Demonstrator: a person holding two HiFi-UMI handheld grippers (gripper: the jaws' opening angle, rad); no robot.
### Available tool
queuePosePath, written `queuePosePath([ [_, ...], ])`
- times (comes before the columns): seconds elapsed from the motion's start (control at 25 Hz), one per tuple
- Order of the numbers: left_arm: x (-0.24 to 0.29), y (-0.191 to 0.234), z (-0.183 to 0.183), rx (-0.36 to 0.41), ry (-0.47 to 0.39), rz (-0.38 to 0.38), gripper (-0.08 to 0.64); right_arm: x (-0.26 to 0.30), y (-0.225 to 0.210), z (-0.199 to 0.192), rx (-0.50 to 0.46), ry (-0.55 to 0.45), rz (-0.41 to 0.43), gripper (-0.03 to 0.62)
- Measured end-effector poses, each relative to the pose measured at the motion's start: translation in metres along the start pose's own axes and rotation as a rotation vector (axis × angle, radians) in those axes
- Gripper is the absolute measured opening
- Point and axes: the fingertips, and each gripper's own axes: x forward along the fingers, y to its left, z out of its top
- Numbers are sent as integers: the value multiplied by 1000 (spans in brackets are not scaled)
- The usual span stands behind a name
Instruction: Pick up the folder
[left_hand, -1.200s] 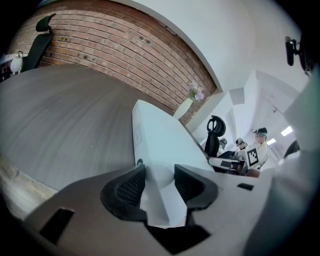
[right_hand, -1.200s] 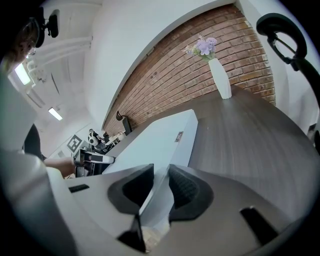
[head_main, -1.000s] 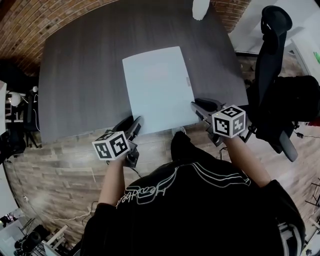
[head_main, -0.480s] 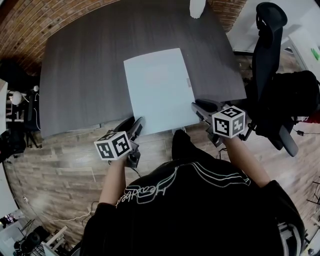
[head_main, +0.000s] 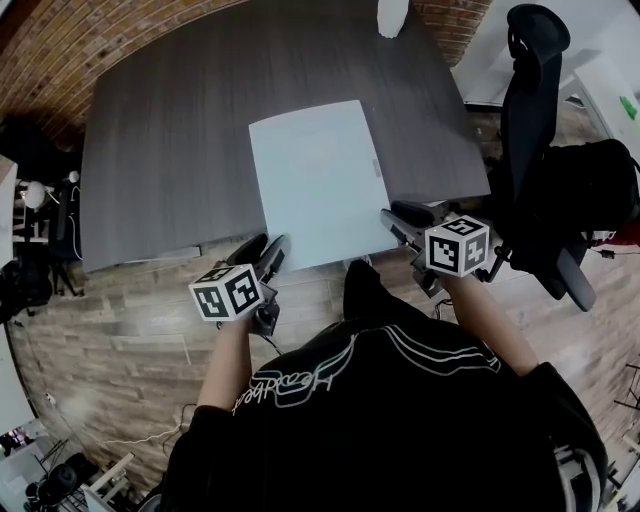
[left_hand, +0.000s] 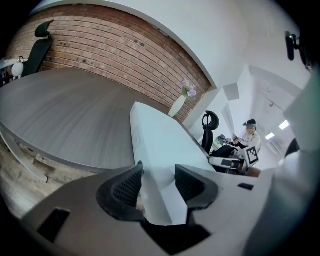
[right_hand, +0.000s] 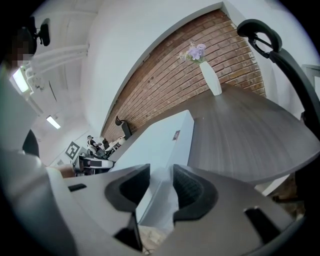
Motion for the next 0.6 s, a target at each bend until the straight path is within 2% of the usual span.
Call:
queuePosePath([
  [0.08,-2,0,-1,7,5,-12,213,0,4,-5,45,14,45,184],
  [0.16,-3,-2,-5,12,19,-43,265,-2,9,-8,101,12,100,213],
  [0.28,-5,-3,-12,-25,14,-94,318,-7,10,-15,133,12,138,234],
  [0.4,-6,-2,-18,-76,-4,-137,344,-10,11,-25,170,25,180,247],
  [0.6,-5,0,-30,-161,16,-230,367,-6,9,-37,259,23,230,267],
])
